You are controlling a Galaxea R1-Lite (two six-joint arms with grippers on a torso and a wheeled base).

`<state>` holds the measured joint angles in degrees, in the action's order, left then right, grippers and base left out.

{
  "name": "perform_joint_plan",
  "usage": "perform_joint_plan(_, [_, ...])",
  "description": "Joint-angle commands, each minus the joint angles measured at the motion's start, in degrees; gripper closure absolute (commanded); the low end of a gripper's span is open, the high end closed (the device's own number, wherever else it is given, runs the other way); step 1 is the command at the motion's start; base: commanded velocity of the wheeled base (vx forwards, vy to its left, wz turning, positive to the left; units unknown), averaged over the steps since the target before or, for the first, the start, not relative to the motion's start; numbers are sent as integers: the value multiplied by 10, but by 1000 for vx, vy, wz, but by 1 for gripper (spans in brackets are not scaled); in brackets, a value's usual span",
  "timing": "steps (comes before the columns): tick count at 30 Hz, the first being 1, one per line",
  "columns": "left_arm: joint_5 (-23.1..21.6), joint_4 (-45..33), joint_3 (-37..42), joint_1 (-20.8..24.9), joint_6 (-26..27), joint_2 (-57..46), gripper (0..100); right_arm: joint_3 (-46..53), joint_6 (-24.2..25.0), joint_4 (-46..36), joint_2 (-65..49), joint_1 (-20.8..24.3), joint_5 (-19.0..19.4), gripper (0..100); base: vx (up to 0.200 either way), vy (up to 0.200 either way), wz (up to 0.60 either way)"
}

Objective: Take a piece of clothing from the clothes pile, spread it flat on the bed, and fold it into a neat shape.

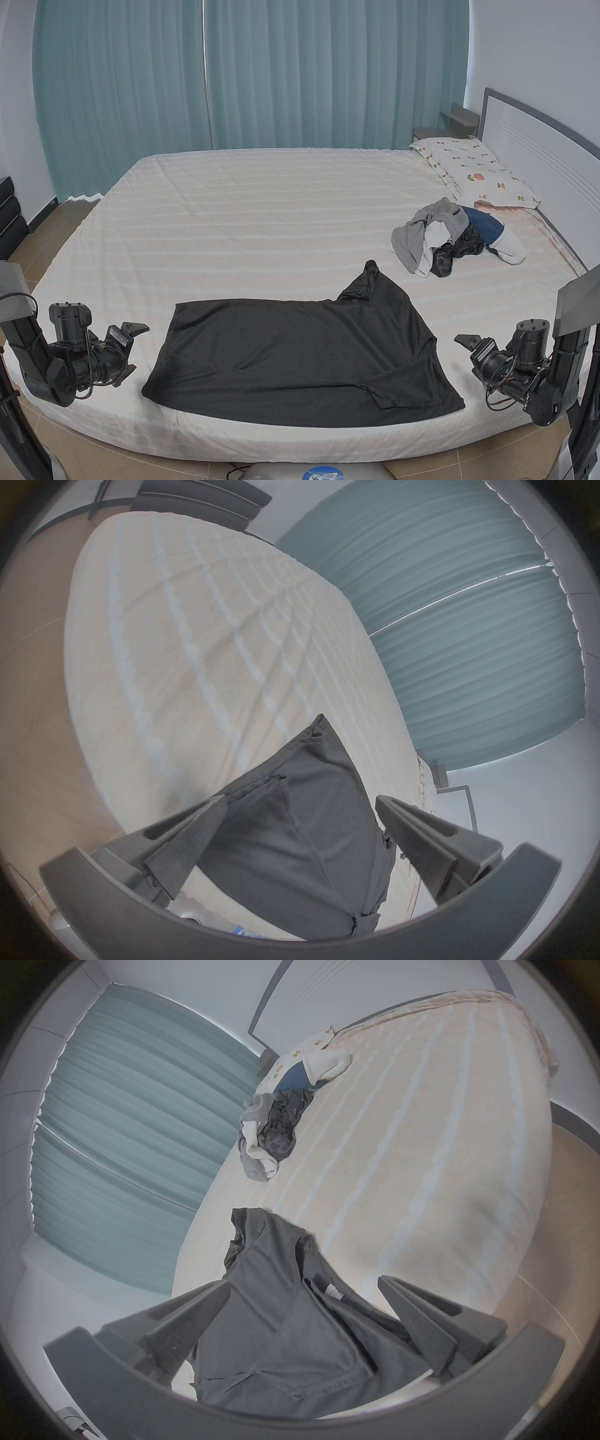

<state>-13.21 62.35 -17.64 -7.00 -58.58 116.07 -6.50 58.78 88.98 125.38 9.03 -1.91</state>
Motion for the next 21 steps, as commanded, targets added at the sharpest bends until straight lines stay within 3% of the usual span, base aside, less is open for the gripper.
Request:
perform_joint_plan(1, [1,0,-9,1,0,29,0,0,1,7,18,5,4,0,0,0,0])
perform_joint_plan(11, [1,0,-16,2,-2,39,0,-1,1,7,27,9,4,0,0,0,0])
perform_joint_plan(17, [3,0,-19,3,-8,39,0,-1,1,7,28,12,4,0,0,-200,0])
perform_joint_plan(21, [6,0,-21,3,-8,43,0,0,1,7,28,12,4,0,0,0,0])
